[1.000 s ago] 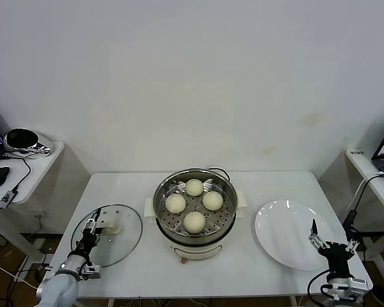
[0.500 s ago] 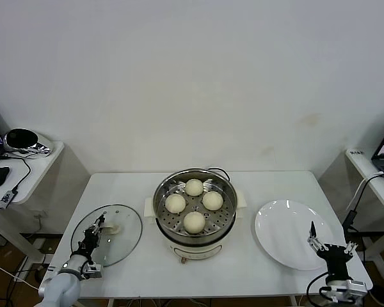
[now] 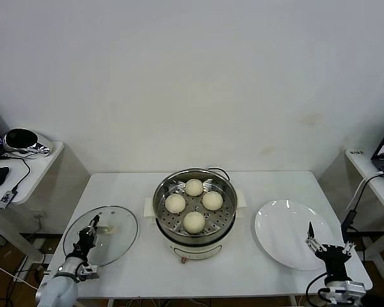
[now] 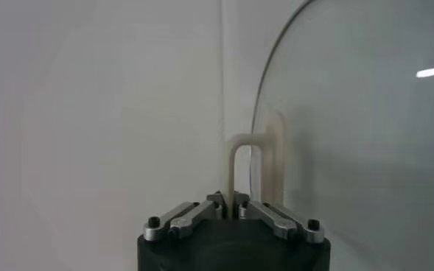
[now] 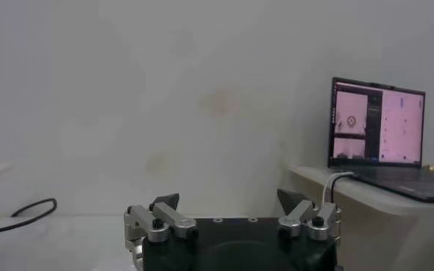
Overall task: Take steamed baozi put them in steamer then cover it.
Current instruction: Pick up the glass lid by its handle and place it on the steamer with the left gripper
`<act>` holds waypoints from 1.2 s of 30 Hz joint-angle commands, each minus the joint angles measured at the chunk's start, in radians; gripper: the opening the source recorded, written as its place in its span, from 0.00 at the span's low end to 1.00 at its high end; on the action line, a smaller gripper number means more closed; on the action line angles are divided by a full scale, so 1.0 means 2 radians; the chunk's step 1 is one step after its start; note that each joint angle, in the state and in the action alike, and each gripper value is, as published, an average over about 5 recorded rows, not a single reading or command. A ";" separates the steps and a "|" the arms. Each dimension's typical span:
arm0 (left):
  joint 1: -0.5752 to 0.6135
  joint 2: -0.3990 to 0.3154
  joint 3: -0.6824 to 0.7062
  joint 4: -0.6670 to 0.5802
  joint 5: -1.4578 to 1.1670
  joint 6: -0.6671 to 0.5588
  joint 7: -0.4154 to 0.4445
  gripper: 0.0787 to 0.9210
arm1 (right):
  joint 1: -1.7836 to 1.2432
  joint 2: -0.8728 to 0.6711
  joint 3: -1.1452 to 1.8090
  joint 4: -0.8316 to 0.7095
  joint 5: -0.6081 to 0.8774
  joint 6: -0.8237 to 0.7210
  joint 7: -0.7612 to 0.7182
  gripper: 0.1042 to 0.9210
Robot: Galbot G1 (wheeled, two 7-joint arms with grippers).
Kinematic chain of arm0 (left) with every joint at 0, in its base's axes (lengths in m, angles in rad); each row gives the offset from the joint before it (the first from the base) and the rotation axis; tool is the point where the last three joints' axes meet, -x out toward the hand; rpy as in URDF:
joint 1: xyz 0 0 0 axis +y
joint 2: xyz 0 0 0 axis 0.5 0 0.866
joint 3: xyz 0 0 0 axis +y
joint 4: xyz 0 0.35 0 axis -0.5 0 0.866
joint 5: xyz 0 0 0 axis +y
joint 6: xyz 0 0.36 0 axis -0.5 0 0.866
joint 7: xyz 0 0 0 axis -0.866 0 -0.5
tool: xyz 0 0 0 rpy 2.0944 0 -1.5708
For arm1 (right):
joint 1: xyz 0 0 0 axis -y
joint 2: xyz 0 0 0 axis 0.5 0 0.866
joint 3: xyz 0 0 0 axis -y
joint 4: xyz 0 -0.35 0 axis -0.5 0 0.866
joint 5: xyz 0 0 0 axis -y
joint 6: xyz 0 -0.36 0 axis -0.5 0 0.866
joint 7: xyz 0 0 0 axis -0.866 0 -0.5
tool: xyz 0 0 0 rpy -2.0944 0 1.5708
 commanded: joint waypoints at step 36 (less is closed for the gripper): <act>-0.180 0.009 0.325 -0.315 0.012 0.369 0.205 0.08 | 0.000 0.043 -0.031 -0.014 -0.115 0.032 0.002 0.88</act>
